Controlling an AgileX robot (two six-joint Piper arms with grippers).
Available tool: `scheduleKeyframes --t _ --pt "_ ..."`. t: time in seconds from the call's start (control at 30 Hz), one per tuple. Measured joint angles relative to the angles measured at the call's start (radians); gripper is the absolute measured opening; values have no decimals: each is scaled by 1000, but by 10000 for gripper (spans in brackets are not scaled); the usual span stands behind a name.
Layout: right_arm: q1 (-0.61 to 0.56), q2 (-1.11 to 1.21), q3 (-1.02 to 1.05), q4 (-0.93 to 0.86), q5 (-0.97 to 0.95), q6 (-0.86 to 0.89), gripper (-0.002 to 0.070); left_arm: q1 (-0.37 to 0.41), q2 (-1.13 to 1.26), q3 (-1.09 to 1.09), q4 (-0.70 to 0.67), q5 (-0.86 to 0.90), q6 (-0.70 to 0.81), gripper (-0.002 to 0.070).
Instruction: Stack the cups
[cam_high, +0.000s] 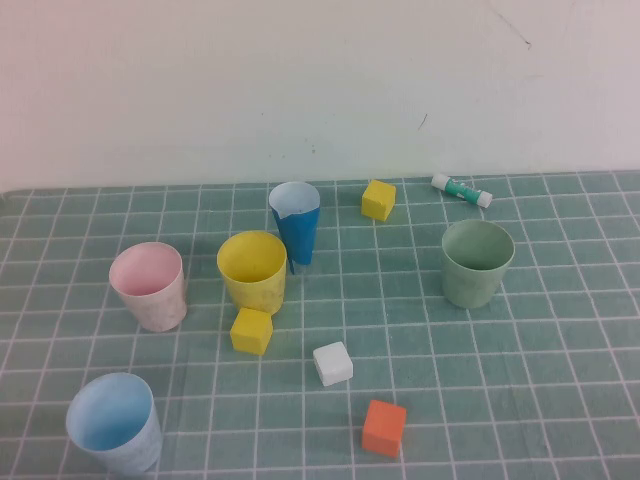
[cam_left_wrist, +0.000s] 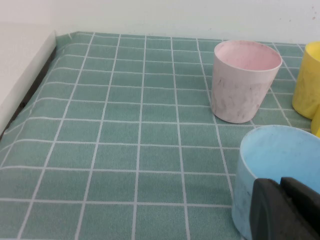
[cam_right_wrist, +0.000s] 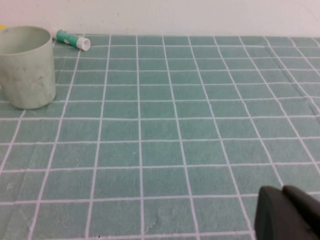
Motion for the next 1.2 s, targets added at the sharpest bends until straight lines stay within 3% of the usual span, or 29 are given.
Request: scheduleKeyframes --t 0.9,1.2 --pt "0 0 0 -2 0 0 -3 0 0 0 -5 0 2 -2" --pt "0 0 0 -135 2 -94 -3 0 0 0 -5 0 2 -2"
